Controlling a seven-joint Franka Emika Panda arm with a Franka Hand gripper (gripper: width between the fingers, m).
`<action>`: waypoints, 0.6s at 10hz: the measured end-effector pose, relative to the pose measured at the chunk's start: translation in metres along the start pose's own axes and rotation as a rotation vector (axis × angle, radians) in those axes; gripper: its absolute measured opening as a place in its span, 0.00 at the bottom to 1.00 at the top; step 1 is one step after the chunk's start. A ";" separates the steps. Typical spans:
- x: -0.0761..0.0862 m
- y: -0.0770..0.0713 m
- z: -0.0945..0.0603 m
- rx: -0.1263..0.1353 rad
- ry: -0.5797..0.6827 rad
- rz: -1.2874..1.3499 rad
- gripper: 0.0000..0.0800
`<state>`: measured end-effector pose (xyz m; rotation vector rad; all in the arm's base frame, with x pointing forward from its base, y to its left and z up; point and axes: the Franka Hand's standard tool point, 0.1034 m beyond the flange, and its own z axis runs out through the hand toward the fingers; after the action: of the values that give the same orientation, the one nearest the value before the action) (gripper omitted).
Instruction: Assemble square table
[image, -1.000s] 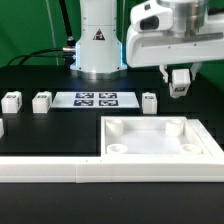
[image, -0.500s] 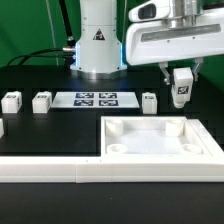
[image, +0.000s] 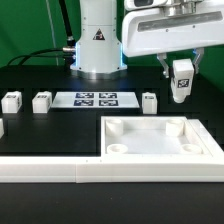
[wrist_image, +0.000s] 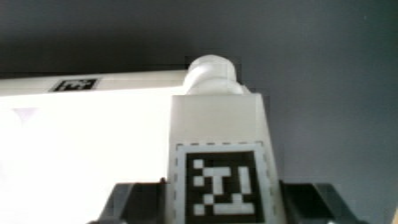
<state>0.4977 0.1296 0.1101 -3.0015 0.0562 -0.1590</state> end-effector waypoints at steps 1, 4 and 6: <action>0.000 0.000 0.000 0.000 0.000 0.000 0.36; 0.019 0.010 0.004 0.001 0.004 -0.042 0.36; 0.052 0.005 -0.003 0.015 0.036 -0.046 0.36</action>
Offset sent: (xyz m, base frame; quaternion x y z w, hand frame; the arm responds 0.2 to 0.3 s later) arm 0.0489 -0.0101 0.0138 0.0168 0.0022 -0.0546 0.9984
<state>0.5488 0.1222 0.1182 -2.9865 -0.0100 -0.2170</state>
